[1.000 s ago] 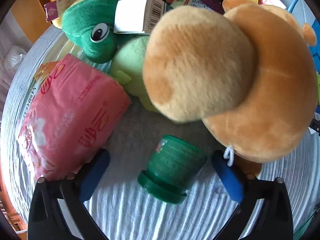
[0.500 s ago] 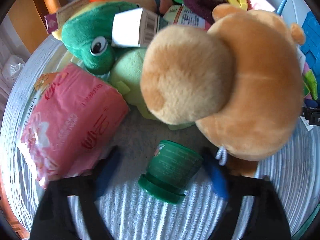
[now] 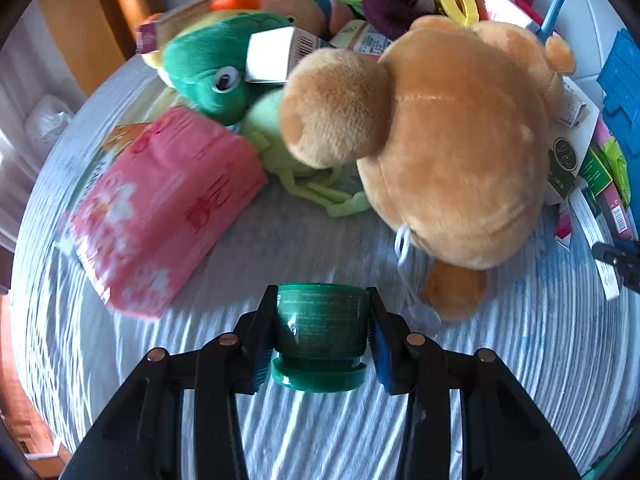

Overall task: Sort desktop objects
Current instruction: 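Lift the jar and cream box and carry them over the blue bin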

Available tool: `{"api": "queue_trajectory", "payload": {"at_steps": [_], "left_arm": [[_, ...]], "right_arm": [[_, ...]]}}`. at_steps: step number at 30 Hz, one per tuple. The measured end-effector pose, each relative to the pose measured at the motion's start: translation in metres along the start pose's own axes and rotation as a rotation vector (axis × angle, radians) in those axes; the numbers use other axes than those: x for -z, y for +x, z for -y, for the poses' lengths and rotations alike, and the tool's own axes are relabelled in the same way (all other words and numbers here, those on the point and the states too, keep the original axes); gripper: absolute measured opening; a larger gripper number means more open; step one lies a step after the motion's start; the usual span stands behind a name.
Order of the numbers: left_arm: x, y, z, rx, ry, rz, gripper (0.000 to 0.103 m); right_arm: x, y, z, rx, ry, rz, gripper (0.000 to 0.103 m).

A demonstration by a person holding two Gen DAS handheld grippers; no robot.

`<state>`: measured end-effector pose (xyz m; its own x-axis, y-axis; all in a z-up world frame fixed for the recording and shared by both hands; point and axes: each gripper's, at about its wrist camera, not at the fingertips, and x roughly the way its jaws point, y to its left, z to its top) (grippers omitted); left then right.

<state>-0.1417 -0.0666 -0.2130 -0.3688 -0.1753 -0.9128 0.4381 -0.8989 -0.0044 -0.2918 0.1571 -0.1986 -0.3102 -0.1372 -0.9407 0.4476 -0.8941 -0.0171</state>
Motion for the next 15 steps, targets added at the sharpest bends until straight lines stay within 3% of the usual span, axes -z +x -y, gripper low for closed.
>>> {"api": "queue_trajectory", "payload": {"at_steps": [8,10,11,15], "left_arm": [[0.032,-0.079,0.025,-0.026,-0.054,0.134,0.041],[0.041,-0.107,0.024,-0.02,-0.05,0.182,0.041],[0.038,-0.108,-0.006,-0.015,-0.045,0.205,0.041],[0.028,-0.144,-0.002,0.003,-0.005,0.312,0.041]], "right_arm": [[0.03,-0.065,-0.011,-0.051,0.059,0.137,0.034],[0.036,-0.087,-0.016,-0.062,0.063,0.185,0.034],[0.039,-0.1,-0.016,-0.061,0.06,0.212,0.034],[0.045,-0.148,-0.035,-0.069,0.052,0.341,0.034]]}}
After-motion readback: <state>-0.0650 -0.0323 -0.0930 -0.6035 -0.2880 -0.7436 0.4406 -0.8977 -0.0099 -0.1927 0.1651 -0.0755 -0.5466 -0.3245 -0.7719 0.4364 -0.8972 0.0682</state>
